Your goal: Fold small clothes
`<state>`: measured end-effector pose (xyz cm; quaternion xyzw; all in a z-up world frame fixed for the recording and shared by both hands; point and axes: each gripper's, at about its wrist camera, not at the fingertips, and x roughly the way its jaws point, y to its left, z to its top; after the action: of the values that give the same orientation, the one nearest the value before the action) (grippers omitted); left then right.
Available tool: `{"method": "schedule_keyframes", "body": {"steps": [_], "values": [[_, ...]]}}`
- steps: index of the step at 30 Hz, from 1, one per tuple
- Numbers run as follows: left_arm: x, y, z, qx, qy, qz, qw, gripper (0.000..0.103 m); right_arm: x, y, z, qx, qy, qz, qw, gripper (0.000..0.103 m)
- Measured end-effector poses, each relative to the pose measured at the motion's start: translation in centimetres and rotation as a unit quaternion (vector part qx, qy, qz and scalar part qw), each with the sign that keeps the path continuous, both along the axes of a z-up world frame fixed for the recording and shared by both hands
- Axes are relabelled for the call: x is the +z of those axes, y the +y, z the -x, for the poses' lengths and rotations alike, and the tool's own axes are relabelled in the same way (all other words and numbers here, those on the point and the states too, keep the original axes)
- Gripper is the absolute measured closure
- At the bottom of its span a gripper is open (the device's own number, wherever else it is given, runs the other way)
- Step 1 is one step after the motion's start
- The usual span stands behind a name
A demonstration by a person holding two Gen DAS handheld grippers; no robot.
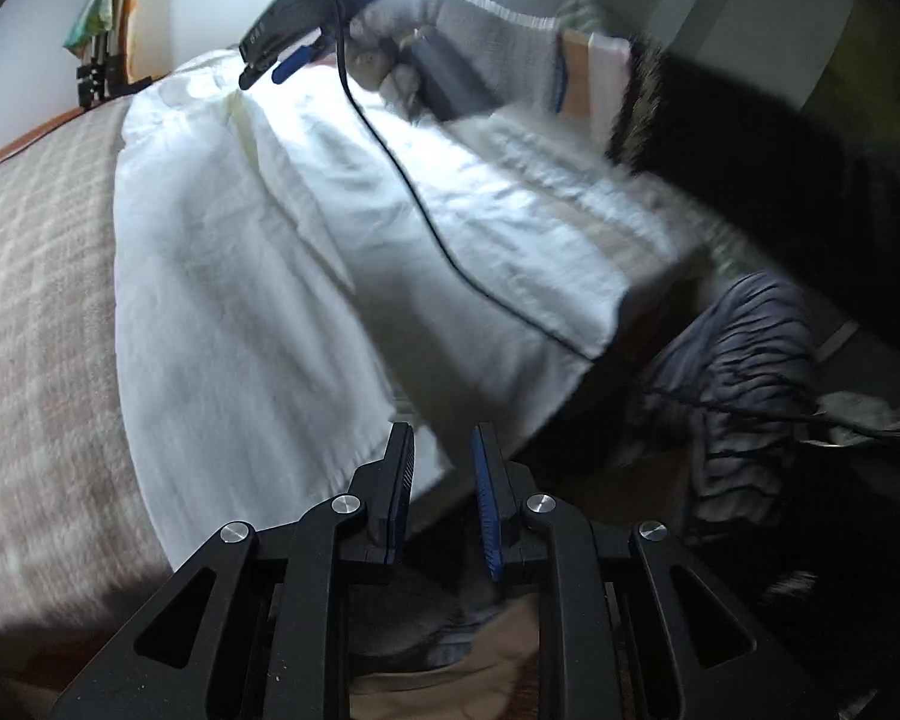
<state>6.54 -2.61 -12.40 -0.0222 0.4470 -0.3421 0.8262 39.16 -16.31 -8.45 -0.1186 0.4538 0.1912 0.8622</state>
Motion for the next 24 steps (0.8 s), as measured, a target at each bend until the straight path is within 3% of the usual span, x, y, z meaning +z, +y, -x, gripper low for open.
{"method": "schedule_keyframes", "body": {"steps": [5,10,16,18,20,24], "values": [[1.8,3.1,-0.7,0.068,-0.053,-0.008,0.9963,0.085,2.1,2.1,2.2,0.039,-0.068,0.032,0.996,0.070],[-0.2,4.1,-3.4,0.105,-0.019,-0.034,0.9937,0.085,0.4,5.1,2.4,0.099,-0.058,0.048,0.992,0.070],[-3.3,3.3,-3.9,0.092,0.021,-0.079,0.9924,0.085,-3.8,4.1,-0.8,0.068,-0.011,0.061,0.996,0.071],[-3.3,3.3,-3.6,0.088,0.009,-0.085,0.9925,0.085,-4.4,3.4,-1.3,0.059,-0.007,0.059,0.996,0.068],[-3.3,3.1,-3.7,0.085,0.004,-0.091,0.9922,0.085,-4.5,2.7,-1.8,0.051,0.001,0.049,0.998,0.062],[-3.2,3.2,-3.8,0.084,0.014,-0.081,0.9930,0.085,-2.8,0.7,-2.0,0.023,0.000,0.017,1.000,0.062]]}}
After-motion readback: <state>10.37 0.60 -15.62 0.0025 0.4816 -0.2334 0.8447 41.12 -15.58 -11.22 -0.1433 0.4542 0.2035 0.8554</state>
